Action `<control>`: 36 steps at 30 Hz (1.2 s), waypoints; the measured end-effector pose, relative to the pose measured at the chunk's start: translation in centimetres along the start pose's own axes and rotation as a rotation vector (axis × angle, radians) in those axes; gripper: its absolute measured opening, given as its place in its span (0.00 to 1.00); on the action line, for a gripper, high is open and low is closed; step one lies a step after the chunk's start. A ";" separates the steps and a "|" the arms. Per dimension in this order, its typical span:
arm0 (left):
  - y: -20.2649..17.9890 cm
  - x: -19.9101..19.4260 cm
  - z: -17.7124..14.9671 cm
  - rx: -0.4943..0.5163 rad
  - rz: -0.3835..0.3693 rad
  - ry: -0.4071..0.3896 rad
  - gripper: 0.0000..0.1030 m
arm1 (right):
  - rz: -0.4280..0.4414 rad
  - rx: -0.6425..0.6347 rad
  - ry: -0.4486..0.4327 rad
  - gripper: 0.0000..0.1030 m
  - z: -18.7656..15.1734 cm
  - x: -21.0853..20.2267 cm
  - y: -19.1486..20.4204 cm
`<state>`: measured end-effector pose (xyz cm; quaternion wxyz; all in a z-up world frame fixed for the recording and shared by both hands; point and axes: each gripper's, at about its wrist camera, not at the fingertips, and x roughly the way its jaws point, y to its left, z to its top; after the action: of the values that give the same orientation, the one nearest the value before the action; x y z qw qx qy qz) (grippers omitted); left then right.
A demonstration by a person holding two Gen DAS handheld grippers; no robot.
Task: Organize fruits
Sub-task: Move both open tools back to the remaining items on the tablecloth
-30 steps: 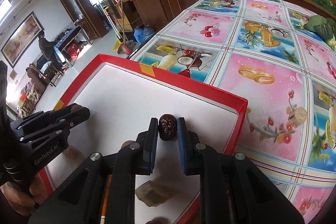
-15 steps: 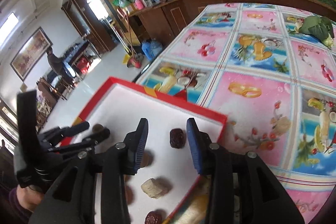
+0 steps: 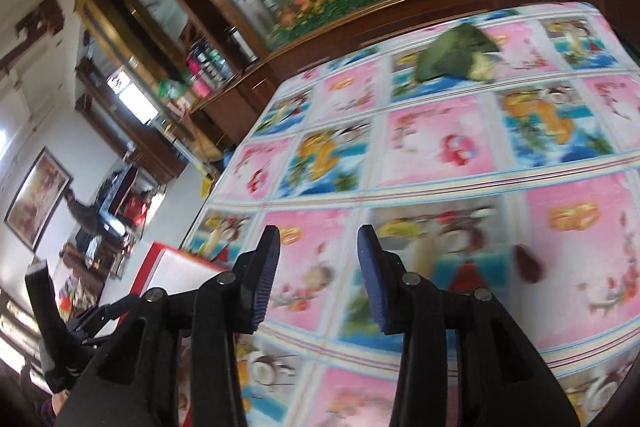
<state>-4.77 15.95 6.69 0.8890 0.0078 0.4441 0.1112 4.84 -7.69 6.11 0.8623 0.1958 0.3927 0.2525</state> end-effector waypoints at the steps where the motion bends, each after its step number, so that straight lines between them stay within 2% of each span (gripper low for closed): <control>1: -1.1 -0.1 0.2 0.022 -0.009 -0.005 0.66 | -0.011 0.026 -0.011 0.41 0.4 -0.7 -1.4; 6: -5.3 -0.2 1.5 0.115 -0.059 -0.036 0.66 | -0.066 0.119 -0.009 0.41 1.6 -2.6 -6.3; 9: -7.6 0.2 2.0 0.175 -0.103 -0.064 0.66 | -0.109 0.154 0.019 0.41 2.0 -3.2 -8.8; 14: -10.9 1.7 2.5 0.282 -0.183 -0.080 0.66 | -0.125 0.187 0.070 0.41 1.9 -3.6 -11.5; 17: -12.0 2.8 2.8 0.341 -0.188 -0.070 0.66 | -0.142 0.169 0.102 0.41 1.6 -2.8 -11.7; 21: -12.3 3.7 3.1 0.371 -0.216 -0.055 0.66 | -0.134 0.127 0.155 0.41 1.0 -1.3 -10.8; 27: -11.9 4.4 2.8 0.370 -0.245 -0.031 0.65 | -0.223 0.024 0.180 0.40 0.3 0.4 -9.3; 30: -12.0 4.6 2.8 0.365 -0.261 -0.029 0.65 | -0.277 -0.011 0.201 0.33 -0.2 1.2 -9.2; 34: -12.5 5.1 2.8 0.362 -0.278 -0.013 0.65 | -0.380 -0.100 0.186 0.21 -0.5 1.6 -8.1; 36: -12.7 5.5 2.9 0.359 -0.274 0.005 0.65 | -0.406 -0.133 0.182 0.21 -0.7 1.7 -7.8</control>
<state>3.18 4.94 2.69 0.8791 0.1052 0.4559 -0.0911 7.44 -12.79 0.56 0.8674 0.0319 0.4829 0.1157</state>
